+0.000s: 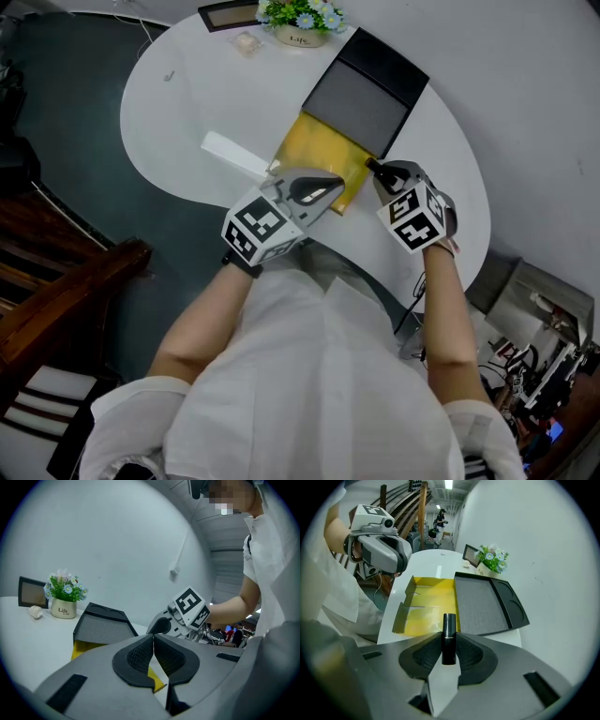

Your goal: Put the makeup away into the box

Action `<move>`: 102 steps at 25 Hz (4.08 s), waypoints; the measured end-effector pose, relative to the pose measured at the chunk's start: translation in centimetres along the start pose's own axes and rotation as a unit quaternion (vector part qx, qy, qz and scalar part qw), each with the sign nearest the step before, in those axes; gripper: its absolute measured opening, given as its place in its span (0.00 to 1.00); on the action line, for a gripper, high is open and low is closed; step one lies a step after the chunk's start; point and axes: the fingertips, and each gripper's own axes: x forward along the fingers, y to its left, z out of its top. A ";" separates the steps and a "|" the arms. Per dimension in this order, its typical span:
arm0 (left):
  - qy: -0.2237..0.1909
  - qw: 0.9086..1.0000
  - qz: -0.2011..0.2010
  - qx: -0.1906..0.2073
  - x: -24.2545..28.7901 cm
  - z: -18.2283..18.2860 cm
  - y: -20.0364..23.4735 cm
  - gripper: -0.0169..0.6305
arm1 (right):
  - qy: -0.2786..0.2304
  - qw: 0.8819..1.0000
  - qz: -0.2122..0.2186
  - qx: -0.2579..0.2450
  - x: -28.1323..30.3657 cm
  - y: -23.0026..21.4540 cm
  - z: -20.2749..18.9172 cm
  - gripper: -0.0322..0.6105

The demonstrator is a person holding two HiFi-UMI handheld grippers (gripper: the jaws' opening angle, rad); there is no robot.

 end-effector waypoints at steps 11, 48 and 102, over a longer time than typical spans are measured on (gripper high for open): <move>0.004 1.000 0.004 -0.003 -3.7 -0.1 3.5 0.05 | 0.005 0.999 0.022 -0.036 5.7 1.8 6.7 0.19; 0.044 0.998 -0.030 0.029 -4.1 -0.2 3.5 0.06 | -0.036 0.999 0.002 0.024 7.8 2.9 8.5 0.22; 0.077 0.985 -0.153 0.027 18.6 -5.3 -18.1 0.06 | 0.076 0.976 0.000 0.202 -3.9 8.6 -30.6 0.36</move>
